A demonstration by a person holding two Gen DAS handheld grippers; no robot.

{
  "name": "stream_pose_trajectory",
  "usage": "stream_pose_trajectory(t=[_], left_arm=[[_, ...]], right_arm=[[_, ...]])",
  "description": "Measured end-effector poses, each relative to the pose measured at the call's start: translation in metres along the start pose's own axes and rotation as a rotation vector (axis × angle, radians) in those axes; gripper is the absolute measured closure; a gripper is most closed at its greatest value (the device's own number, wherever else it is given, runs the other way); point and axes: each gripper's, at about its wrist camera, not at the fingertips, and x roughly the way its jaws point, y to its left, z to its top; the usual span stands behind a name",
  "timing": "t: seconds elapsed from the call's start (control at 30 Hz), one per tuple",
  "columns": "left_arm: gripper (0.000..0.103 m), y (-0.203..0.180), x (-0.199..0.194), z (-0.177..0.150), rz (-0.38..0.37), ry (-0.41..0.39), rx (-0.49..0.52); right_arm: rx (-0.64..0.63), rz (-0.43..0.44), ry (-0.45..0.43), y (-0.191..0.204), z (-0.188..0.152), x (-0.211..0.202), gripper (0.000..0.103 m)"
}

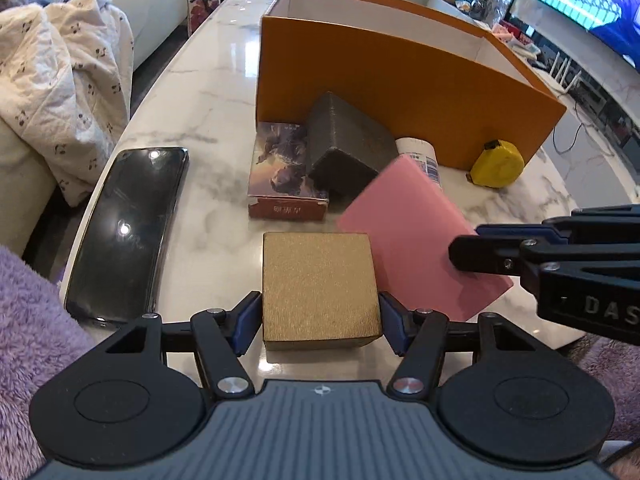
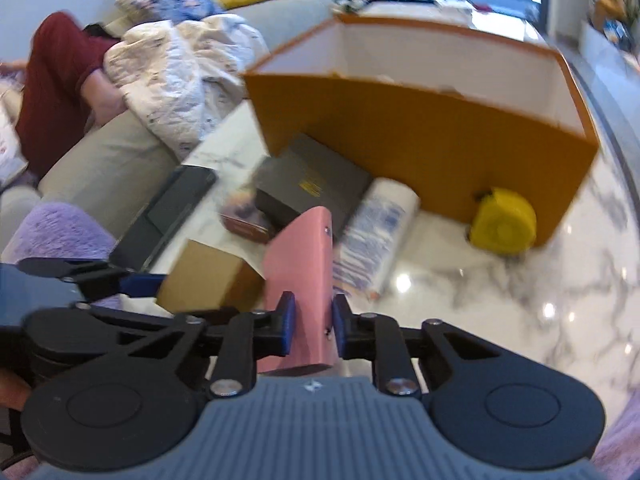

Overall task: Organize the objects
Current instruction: 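Grasp the tan cardboard box with the left gripper while the right grasps the pink notebook, then carry the tan box and pink notebook over the orange box and lower them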

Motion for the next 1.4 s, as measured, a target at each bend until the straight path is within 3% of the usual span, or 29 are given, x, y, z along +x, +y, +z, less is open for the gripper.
stream_pose_trajectory(t=[0.37, 0.6, 0.77, 0.93, 1.13, 1.4], left_arm=[[0.031, 0.008, -0.003, -0.004, -0.034, -0.016, -0.025], [0.031, 0.009, -0.002, -0.004, -0.040, -0.024, -0.027], [0.031, 0.008, 0.000, -0.001, -0.043, -0.026, -0.028], [0.032, 0.004, 0.007, 0.003, -0.026, -0.022, -0.010], [0.033, 0.004, 0.001, 0.006, -0.102, -0.025, -0.057], [0.033, -0.017, -0.040, 0.041, -0.218, -0.160, -0.018]], right_arm=[[-0.062, 0.053, 0.056, 0.020, 0.029, 0.019, 0.082], [-0.022, 0.055, 0.114, 0.008, 0.041, 0.032, 0.082], [0.000, 0.075, 0.113, -0.003, 0.031, 0.025, 0.083], [0.134, 0.114, 0.104, -0.029, 0.015, 0.014, 0.084], [0.283, 0.133, 0.039, -0.061, 0.003, -0.018, 0.084], [0.321, 0.078, -0.112, -0.087, 0.023, -0.067, 0.084]])
